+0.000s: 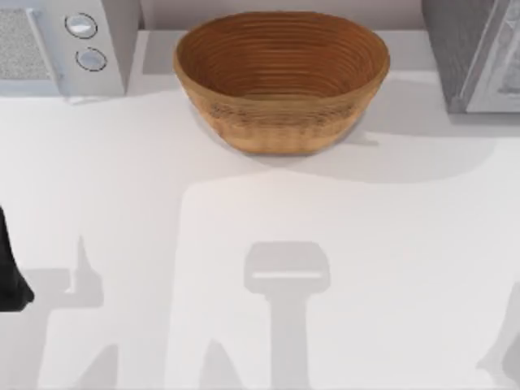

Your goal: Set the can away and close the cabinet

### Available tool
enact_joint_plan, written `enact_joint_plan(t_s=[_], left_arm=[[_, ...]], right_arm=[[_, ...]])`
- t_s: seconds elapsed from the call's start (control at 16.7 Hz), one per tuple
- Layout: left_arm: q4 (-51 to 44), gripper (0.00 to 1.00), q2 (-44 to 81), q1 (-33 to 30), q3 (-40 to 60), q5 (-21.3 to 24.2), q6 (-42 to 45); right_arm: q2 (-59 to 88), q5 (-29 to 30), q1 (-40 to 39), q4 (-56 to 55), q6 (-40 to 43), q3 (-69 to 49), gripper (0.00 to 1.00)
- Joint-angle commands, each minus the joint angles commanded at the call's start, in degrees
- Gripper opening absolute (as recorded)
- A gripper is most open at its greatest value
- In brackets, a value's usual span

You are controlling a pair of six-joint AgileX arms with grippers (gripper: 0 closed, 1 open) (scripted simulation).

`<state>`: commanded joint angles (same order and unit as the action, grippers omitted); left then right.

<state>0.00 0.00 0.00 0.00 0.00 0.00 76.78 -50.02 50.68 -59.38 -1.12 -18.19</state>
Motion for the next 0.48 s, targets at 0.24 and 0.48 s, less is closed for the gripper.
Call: enact_joint_plan(t_s=[0.24, 0.48], left_arm=[[0.0, 1.0, 0.0, 0.0, 0.0, 0.0, 0.0], [0.0, 1.0, 0.0, 0.0, 0.0, 0.0, 0.0]], right_arm=[[10.15, -6.64, 6.74, -7.89, -0.15, -2.41, 1.0], [12.12, -7.93, 8.05, -9.42, -0.18, -2.87, 1.0]])
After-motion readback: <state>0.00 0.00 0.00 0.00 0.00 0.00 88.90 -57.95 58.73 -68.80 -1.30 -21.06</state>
